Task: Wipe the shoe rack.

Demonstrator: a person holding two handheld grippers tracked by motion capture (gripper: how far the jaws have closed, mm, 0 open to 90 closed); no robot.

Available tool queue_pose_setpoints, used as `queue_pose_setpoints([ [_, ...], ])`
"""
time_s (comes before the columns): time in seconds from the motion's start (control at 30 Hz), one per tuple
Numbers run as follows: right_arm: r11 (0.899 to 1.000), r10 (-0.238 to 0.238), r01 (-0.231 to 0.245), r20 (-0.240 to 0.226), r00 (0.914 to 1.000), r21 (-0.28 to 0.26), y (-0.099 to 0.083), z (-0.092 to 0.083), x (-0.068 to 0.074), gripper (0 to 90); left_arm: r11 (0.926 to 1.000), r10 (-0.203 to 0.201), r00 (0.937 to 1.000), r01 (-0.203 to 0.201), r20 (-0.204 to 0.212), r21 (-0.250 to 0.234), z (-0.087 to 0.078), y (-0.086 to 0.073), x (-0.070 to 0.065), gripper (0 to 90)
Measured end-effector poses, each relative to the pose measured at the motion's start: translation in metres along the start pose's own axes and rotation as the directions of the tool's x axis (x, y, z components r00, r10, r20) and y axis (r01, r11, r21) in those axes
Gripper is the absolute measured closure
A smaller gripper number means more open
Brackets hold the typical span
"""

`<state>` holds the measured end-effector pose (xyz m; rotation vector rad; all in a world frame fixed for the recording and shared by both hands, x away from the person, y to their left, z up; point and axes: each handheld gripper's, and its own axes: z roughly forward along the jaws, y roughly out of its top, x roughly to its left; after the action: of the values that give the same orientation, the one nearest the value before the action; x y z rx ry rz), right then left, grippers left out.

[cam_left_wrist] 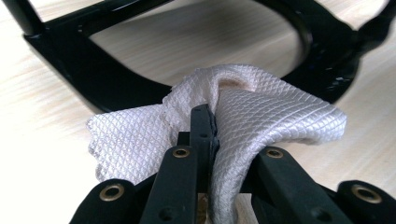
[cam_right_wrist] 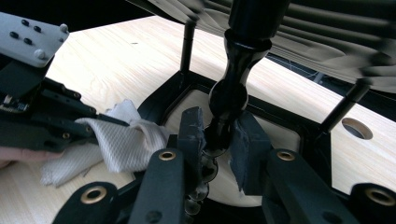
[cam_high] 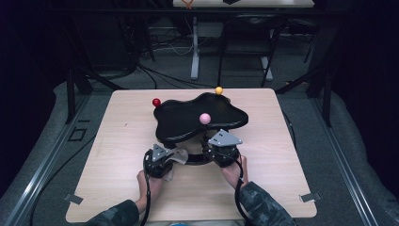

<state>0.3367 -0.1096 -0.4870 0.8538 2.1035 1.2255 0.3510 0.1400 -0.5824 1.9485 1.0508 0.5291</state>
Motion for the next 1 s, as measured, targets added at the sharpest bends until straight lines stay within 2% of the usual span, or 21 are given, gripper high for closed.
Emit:
queue_pose_setpoints([
  [0.07, 1.0, -0.003, 0.002, 0.011, 0.9999, 0.009, 0.0, -0.001, -0.001, 74.8, 1.0, 0.0, 1.0, 0.0, -0.007, 0.004, 0.001, 0.001, 0.004, 82.6],
  [0.2, 1.0, -0.001, 0.002, -0.004, 1.0, 0.009, -0.002, -0.005, -0.004, 74.7, 1.0, 0.002, 0.9994, -0.002, -0.033, 0.008, 0.002, 0.002, 0.014, 82.5],
  [0.33, 1.0, -0.003, 0.003, 0.007, 1.0, 0.012, -0.005, -0.01, -0.008, 74.7, 0.9999, -0.014, 0.9984, 0.014, -0.055, 0.002, 0.004, 0.003, 0.022, 82.4],
  [0.53, 1.0, 0.005, -0.005, 0.005, 1.0, 0.012, -0.01, -0.018, -0.016, 74.6, 0.9995, -0.027, 0.9977, 0.028, -0.062, 0.013, 0.007, 0.005, 0.031, 82.2],
  [0.77, 1.0, 0.024, -0.024, 0.036, 0.9991, 0.01, -0.016, -0.023, -0.025, 74.6, 0.9985, -0.048, 0.9959, 0.05, -0.076, 0.021, 0.011, 0.007, 0.041, 82.0],
  [1.0, 0.999, 0.046, -0.047, 0.028, 0.9985, 0.014, -0.017, -0.026, -0.03, 74.5, 0.9964, -0.076, 0.9936, 0.079, -0.083, 0.031, 0.016, 0.011, 0.05, 82.1],
])
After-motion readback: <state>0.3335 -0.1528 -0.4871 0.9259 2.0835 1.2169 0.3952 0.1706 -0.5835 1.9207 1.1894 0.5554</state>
